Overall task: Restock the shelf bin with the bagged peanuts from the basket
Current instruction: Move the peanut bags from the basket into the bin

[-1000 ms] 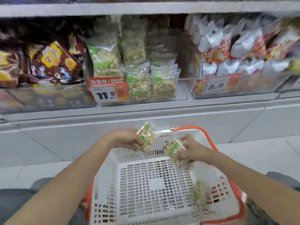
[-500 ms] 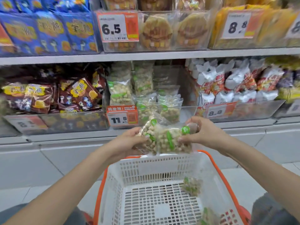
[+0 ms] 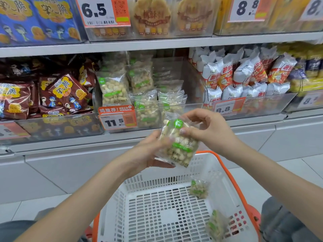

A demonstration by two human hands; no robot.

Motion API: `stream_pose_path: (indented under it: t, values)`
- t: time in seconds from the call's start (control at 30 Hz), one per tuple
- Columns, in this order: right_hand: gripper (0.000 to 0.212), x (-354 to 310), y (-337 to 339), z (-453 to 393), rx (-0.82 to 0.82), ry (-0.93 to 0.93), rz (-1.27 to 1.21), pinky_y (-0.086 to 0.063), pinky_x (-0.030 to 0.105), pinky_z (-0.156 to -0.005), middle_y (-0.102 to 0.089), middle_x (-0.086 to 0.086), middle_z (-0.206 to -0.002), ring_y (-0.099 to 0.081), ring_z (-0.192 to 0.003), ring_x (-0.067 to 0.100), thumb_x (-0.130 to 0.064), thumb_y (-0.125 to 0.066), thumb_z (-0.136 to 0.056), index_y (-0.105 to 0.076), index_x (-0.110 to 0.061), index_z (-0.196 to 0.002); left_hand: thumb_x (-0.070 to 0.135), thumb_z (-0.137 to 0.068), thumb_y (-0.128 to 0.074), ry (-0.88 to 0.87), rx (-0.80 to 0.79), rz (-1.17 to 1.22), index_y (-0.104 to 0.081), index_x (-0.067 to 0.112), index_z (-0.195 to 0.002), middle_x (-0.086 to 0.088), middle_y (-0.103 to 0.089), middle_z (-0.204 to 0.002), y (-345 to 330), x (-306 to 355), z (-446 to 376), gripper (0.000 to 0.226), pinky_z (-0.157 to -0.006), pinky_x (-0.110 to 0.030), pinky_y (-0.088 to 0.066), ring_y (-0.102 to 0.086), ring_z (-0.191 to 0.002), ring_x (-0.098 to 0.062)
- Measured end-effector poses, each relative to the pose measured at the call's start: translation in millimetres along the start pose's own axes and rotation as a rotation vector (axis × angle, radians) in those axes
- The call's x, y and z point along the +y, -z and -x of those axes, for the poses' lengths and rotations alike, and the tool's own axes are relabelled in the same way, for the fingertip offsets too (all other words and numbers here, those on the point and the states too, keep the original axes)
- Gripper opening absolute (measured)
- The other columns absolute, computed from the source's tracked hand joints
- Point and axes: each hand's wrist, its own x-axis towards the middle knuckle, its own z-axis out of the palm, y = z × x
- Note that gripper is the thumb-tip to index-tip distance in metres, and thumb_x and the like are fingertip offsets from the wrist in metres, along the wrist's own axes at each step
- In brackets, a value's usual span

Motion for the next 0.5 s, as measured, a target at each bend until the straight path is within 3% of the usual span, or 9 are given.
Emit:
stream_pose_path:
  t: [0.07,0.2,0.3,0.37,0.4,0.43,0.5]
  values:
    - [0.027,0,-1,2,0.025,0.038,0.029,-0.045,0.016,-0.072,-0.066,-0.014,-0.086,-0.057,-0.079,0.001,-0.026,-0.082,-0.065,-0.069,-0.030,-0.089,0.026,-0.062,-0.085,-0.044,0.088,-0.130,-0.049,0.027,-0.120,-0.003,-0.069,-0.110,-7,-3,2,0.068,-0.070,-0.038,-0.059,-0.070,-0.091,-0.019]
    - [0.053,2,-8,9,0.051,0.069,0.179,-0.038,0.028,-0.098,-0.052,-0.011,-0.113,-0.047,-0.114,0.010,-0.060,-0.078,-0.054,-0.066,-0.041,-0.102,0.003,-0.071,-0.078,-0.096,0.172,-0.134,-0.049,0.025,-0.119,-0.002,-0.070,-0.102,-12,-11,6,0.061,-0.069,-0.034,-0.059,-0.070,-0.084,-0.016]
    - [0.089,0,-15,12,0.131,-0.043,0.090,-0.037,0.028,-0.102,-0.033,-0.012,-0.136,-0.038,-0.124,0.008,-0.064,-0.077,-0.053,-0.039,-0.042,-0.131,-0.001,-0.067,-0.079,-0.133,0.216,-0.046,-0.050,0.021,-0.120,-0.004,-0.072,-0.098,-8,-13,6,0.065,-0.062,-0.028,-0.056,-0.069,-0.079,-0.017]
    - [0.112,2,-19,13,0.086,-0.260,-0.155,-0.044,0.036,-0.099,-0.029,-0.009,-0.143,-0.046,-0.123,0.015,-0.058,-0.077,-0.045,-0.021,-0.040,-0.140,0.006,-0.060,-0.077,-0.144,0.231,0.023,-0.050,0.021,-0.119,-0.008,-0.072,-0.102,-5,-12,6,0.067,-0.069,-0.035,-0.057,-0.069,-0.085,-0.023]
    - [0.116,4,-22,14,0.014,-0.350,-0.314,-0.050,0.039,-0.094,-0.036,-0.005,-0.143,-0.054,-0.118,0.019,-0.054,-0.080,-0.043,-0.021,-0.038,-0.141,0.008,-0.057,-0.076,-0.150,0.238,0.034,-0.050,0.021,-0.119,-0.009,-0.071,-0.104,-4,-12,6,0.068,-0.074,-0.038,-0.056,-0.068,-0.088,-0.026]
    - [0.115,6,-26,17,-0.078,-0.420,-0.446,-0.055,0.039,-0.084,-0.049,0.001,-0.138,-0.062,-0.109,0.021,-0.051,-0.084,-0.043,-0.028,-0.032,-0.141,0.009,-0.055,-0.078,-0.159,0.238,0.017,-0.050,0.022,-0.117,-0.009,-0.071,-0.105,-5,-11,8,0.069,-0.077,-0.040,-0.056,-0.067,-0.090,-0.026]
    - [0.090,12,-34,20,-0.213,-0.443,-0.511,-0.057,0.031,-0.068,-0.070,0.008,-0.111,-0.069,-0.092,0.018,-0.039,-0.087,-0.052,-0.051,-0.012,-0.130,0.007,-0.059,-0.082,-0.182,0.233,-0.095,-0.048,0.029,-0.112,-0.003,-0.070,-0.105,-4,-14,8,0.066,-0.081,-0.039,-0.055,-0.067,-0.090,-0.016]
